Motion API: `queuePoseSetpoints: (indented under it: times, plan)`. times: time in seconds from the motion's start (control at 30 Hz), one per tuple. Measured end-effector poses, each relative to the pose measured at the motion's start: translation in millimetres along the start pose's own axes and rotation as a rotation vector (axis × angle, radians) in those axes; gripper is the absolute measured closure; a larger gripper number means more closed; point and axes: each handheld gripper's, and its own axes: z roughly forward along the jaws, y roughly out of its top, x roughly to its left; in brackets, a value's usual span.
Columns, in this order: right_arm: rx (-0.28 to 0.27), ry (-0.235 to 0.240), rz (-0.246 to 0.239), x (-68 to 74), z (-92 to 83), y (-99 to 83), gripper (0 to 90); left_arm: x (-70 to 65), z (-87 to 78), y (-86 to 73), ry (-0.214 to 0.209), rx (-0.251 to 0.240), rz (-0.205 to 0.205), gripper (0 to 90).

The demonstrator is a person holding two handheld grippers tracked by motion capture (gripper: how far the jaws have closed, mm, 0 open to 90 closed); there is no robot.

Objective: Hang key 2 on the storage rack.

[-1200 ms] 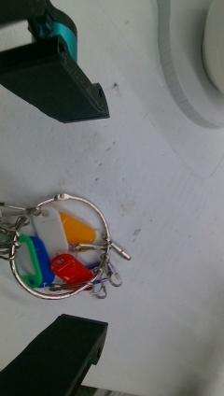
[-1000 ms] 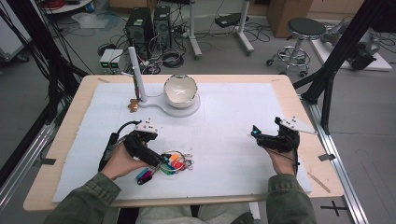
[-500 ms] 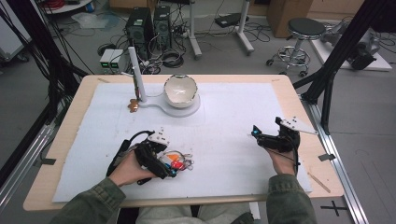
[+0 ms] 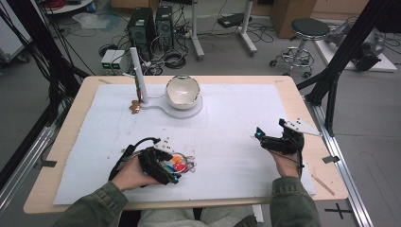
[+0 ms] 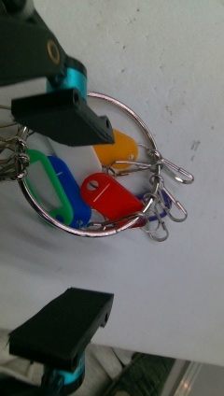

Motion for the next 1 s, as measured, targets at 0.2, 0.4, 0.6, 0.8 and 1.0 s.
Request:
queuePoseSetpoints:
  times: [0.2,0.4,0.6,0.8,1.0]
  plan:
    - [0.004,0.000,0.001,-0.2,-0.1,-0.1,0.6,-5.0,3.5,-4.5,0.019,0.020,0.029,38.5]
    - [0.004,0.001,-0.002,-0.1,0.0,-0.1,0.6,-3.6,4.8,-5.6,-0.002,0.059,0.041,67.9]
    - [0.001,-0.004,-0.004,-1.0,-0.3,-0.3,0.6,0.7,3.7,-6.2,-0.041,0.070,0.018,84.6]
    - [0.005,-0.002,-0.004,-0.4,0.2,-0.3,0.6,3.9,-2.5,-5.0,-0.054,0.037,-0.003,85.1]
    - [0.002,-0.002,-0.004,-0.7,-0.2,-0.2,0.6,8.2,-11.2,-2.3,-0.086,0.028,-0.011,85.3]
